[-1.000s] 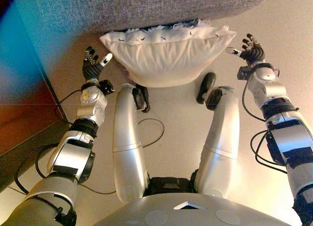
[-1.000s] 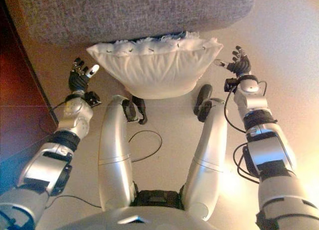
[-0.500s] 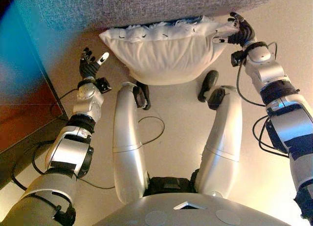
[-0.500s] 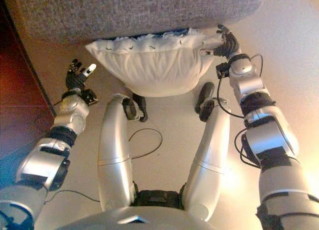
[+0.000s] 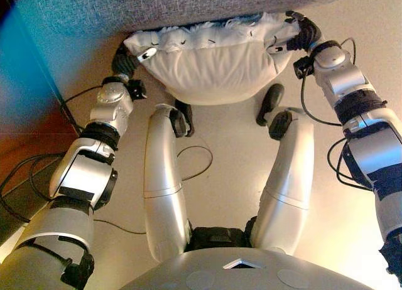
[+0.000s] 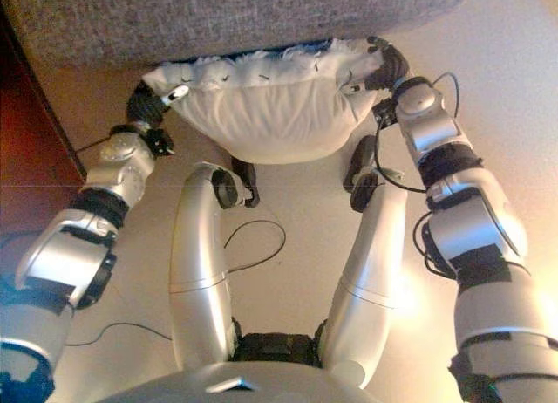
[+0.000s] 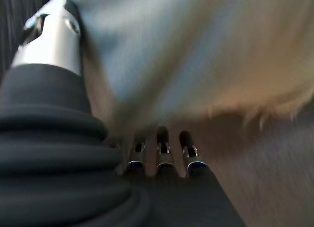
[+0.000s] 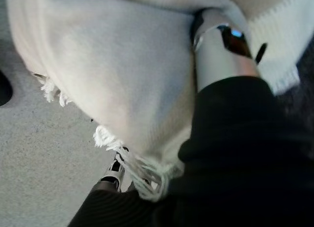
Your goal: Pick up the cushion and take it to the sofa
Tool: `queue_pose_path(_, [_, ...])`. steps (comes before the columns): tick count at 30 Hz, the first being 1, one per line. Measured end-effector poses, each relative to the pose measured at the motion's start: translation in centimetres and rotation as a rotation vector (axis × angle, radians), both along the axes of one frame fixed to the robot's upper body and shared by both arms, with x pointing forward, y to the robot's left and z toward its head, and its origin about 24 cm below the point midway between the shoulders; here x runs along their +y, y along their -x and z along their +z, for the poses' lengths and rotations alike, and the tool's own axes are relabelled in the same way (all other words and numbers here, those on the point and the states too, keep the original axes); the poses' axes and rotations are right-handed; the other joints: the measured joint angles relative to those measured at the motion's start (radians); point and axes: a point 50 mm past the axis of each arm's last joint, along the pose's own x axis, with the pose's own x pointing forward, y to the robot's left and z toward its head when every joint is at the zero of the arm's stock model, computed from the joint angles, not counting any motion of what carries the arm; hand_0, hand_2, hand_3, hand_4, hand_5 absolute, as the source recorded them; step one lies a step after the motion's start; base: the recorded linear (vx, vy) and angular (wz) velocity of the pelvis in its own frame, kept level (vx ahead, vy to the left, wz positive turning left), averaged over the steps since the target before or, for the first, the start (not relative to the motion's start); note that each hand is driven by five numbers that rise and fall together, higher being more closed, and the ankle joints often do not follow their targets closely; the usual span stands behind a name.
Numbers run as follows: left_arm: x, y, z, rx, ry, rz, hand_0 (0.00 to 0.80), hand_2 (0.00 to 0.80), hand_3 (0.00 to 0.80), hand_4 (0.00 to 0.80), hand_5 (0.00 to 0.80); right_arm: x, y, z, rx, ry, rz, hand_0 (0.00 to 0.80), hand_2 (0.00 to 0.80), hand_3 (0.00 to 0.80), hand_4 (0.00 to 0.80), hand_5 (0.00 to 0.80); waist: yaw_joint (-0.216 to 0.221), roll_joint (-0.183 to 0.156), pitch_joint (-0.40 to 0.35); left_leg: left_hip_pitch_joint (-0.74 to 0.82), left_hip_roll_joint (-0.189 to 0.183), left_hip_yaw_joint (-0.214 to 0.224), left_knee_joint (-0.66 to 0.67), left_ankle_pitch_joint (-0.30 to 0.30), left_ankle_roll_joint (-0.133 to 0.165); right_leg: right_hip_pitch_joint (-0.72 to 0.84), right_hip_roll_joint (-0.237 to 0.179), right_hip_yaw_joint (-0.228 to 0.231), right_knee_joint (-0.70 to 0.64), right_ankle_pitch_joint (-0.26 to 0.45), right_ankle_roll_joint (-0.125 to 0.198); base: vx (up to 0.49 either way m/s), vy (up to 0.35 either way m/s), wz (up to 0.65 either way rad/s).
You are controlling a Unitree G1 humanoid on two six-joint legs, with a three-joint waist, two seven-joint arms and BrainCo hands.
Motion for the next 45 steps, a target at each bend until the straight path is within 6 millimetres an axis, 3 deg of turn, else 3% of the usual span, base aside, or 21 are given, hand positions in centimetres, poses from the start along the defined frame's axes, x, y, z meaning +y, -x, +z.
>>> queue_pose_path(4, [-0.3,-0.2,0.3,0.016,-0.005,-0.042,0.000,0.000,0.000,0.000,0.000,0.1,-0.1,0.2,0.030,0.115,0.006,0.000,0.000,0.000,0.000,0.000,0.001,0.000,0.000,0.001,0.000,0.001,-0.005,0.001,0.000,-0.001,-0.001,0.000,0.000,-0.001,-0.001,0.000,0.000,0.00])
queue_pose_path(5, [-0.4,-0.2,0.3,0.021,-0.008,-0.054,0.373,0.373,0.373,0.373,0.373,0.1,-0.1,0.3,0.037,0.139,0.008,0.000,0.000,0.000,0.000,0.000,0.002,0.000,0.000,0.001,0.000,0.001,-0.005,0.001,0.000,-0.001,-0.002,0.000,0.000,0.000,-0.001,0.000,0.000,0.00])
queue_pose_path(6, [-0.5,-0.3,0.4,0.026,-0.010,-0.065,0.637,0.637,0.637,0.637,0.637,0.1,-0.1,0.3,0.042,0.164,0.007,0.000,0.000,0.000,0.000,0.000,0.002,0.000,0.000,0.001,0.000,0.001,-0.005,0.002,0.000,-0.001,-0.002,0.000,-0.001,0.000,-0.001,0.000,0.000,0.00])
queue_pose_path(7, [-0.5,-0.3,0.4,0.032,-0.021,-0.076,0.800,0.800,0.800,0.800,0.800,0.0,-0.1,0.4,0.048,0.193,-0.002,0.000,0.000,0.000,0.000,0.000,0.001,0.000,0.000,0.001,0.000,0.001,-0.005,0.002,0.001,0.000,-0.002,0.000,-0.002,0.000,-0.001,0.000,0.000,0.00])
queue_pose_path(8, [-0.5,-0.3,0.5,0.039,-0.031,-0.084,0.800,0.800,0.800,0.800,0.800,-0.1,-0.1,0.3,0.056,0.229,-0.014,0.000,0.000,0.000,0.000,0.000,0.000,0.000,0.000,0.001,0.000,0.001,-0.005,0.002,0.002,0.000,-0.002,0.000,-0.002,0.000,-0.001,0.013,-0.032,0.00])
queue_pose_path(9, [-0.5,-0.3,0.5,0.043,-0.041,-0.094,0.800,0.800,0.800,0.800,0.800,-0.4,-0.1,0.3,0.065,0.272,-0.028,0.345,0.345,0.345,0.345,0.345,0.000,0.000,0.000,0.000,0.000,0.001,-0.005,0.002,0.002,0.000,-0.001,0.000,-0.003,0.000,-0.001,0.005,-0.034,0.00])
queue_pose_path(10, [-0.5,-0.3,0.6,0.047,-0.050,-0.104,0.800,0.800,0.800,0.800,0.800,-0.6,-0.1,0.2,0.069,0.319,-0.043,0.800,0.800,0.800,0.800,0.800,0.000,0.000,0.000,-0.002,0.000,0.000,-0.005,0.002,0.002,0.000,-0.001,-0.001,-0.004,0.000,-0.001,-0.006,-0.031,0.00])
queue_pose_path(13, [-1.1,-0.6,1.0,0.050,-0.084,-0.145,0.800,0.800,0.800,0.800,0.800,-1.1,-0.2,0.1,0.070,0.428,-0.092,0.800,0.800,0.800,0.800,0.800,0.000,0.000,0.000,-0.006,-0.001,-0.002,-0.008,0.002,0.002,0.000,-0.001,-0.004,-0.009,0.000,0.000,0.000,0.000,0.00])
queue_pose_path(19, [-2.5,-1.0,2.1,0.020,-0.100,-0.185,0.800,0.800,0.800,0.800,0.800,-0.2,-0.6,1.7,-0.012,0.476,-0.160,0.800,0.800,0.800,0.800,0.800,-0.004,0.000,0.000,-0.017,-0.005,-0.002,-0.036,0.011,0.007,-0.001,0.000,-0.015,-0.047,0.015,0.010,0.000,0.000,0.00])
queue_pose_path(26, [-2.8,-1.0,2.0,-0.002,-0.094,-0.190,0.800,0.800,0.800,0.800,0.800,0.0,-0.6,1.5,-0.053,0.468,-0.229,0.800,0.800,0.800,0.800,0.800,-0.006,0.000,0.000,-0.018,-0.009,0.000,-0.048,0.012,0.008,-0.001,-0.002,-0.015,-0.057,0.017,0.013,0.000,0.000,0.00])
queue_pose_path(32, [-3.0,-0.5,1.8,-0.065,-0.094,-0.178,0.800,0.800,0.800,0.800,0.800,0.0,-0.3,0.7,-0.110,0.339,-0.276,0.800,0.800,0.800,0.800,0.800,-0.016,0.000,0.001,-0.011,-0.010,0.002,-0.064,0.019,0.008,0.007,0.000,-0.016,-0.074,0.022,0.017,-0.002,-0.006,0.00])
queue_pose_path(38, [-3.7,2.1,-1.4,-0.146,-0.036,-0.136,0.800,0.800,0.800,0.800,0.800,-0.3,2.0,-4.2,-0.117,0.117,-0.259,0.800,0.800,0.800,0.800,0.800,-0.025,-0.001,0.000,0.119,-0.006,0.010,-0.145,0.024,0.002,0.141,0.018,-0.021,-0.162,0.035,0.036,-0.002,-0.081,-0.02])
queue_pose_path(45, [-3.7,4.6,-3.2,-0.189,0.014,-0.111,0.800,0.800,0.800,0.800,0.800,-0.6,5.8,-10.1,-0.069,-0.203,-0.215,0.800,0.800,0.800,0.800,0.800,-0.028,-0.017,0.002,0.344,-0.007,0.009,-0.320,0.069,-0.027,0.371,0.028,-0.064,-0.321,0.057,0.025,0.047,-0.121,0.05])
